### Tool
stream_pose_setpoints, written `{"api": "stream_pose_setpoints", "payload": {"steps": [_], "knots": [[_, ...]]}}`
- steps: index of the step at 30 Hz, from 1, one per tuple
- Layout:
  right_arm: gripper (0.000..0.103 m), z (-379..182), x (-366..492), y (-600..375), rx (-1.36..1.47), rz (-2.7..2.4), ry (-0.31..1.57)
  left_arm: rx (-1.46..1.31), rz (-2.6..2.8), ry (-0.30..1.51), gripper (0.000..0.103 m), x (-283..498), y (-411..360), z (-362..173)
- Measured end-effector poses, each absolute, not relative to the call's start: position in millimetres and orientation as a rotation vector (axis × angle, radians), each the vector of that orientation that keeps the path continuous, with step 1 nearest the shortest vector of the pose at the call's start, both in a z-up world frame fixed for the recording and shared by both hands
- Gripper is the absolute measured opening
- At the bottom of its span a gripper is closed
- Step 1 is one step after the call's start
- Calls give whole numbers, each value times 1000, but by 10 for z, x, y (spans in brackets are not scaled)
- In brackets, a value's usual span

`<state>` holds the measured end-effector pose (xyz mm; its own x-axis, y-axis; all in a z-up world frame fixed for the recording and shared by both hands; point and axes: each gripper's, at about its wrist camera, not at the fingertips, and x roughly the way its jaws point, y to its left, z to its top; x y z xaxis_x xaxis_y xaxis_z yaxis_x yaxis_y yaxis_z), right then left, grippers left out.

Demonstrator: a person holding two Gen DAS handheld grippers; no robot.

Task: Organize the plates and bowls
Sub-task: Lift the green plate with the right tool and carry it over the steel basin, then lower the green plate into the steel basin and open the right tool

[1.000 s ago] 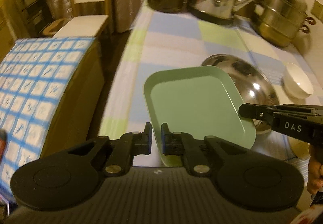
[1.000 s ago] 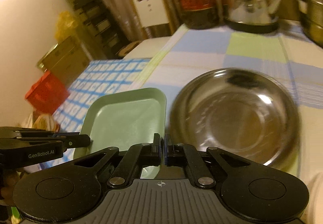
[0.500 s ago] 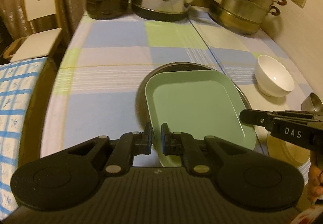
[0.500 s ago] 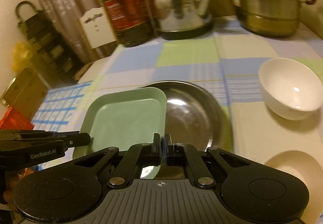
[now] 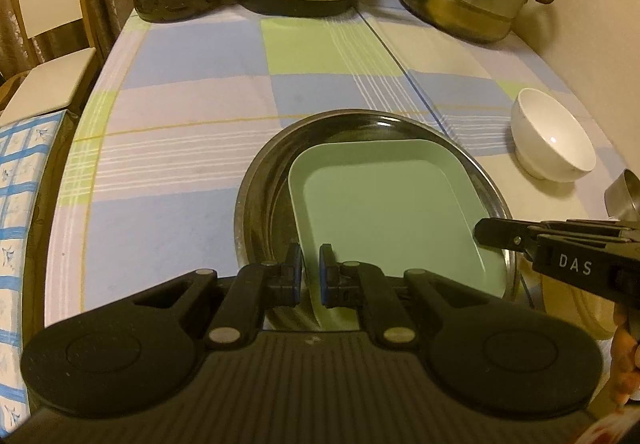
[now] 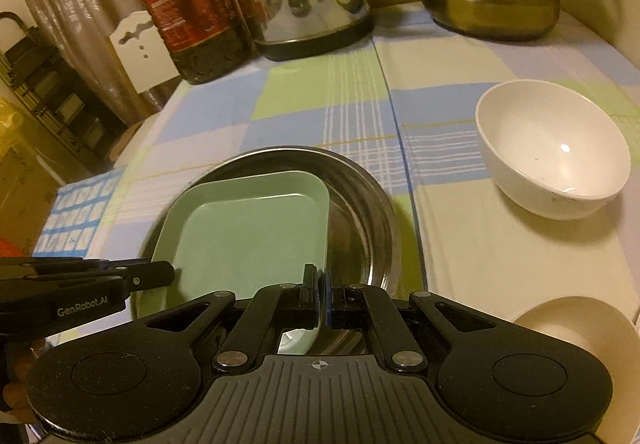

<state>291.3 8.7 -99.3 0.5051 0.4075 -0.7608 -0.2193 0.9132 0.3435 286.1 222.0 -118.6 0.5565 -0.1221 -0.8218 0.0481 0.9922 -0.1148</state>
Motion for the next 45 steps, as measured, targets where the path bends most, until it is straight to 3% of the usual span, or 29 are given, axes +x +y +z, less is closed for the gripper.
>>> {"api": "stream_pose_setpoints", "payload": {"steps": [21, 26, 45], "knots": [[4, -1043, 2995, 104, 239, 326, 1012, -67, -128, 975, 9, 2931, 2223, -1180], [4, -946, 2926, 92, 259, 332, 1002, -77, -130, 965, 17, 2851, 2234, -1075], [5, -430, 2347, -151, 311, 444, 947, -79, -112, 918, 22, 2195, 1989, -567]]}}
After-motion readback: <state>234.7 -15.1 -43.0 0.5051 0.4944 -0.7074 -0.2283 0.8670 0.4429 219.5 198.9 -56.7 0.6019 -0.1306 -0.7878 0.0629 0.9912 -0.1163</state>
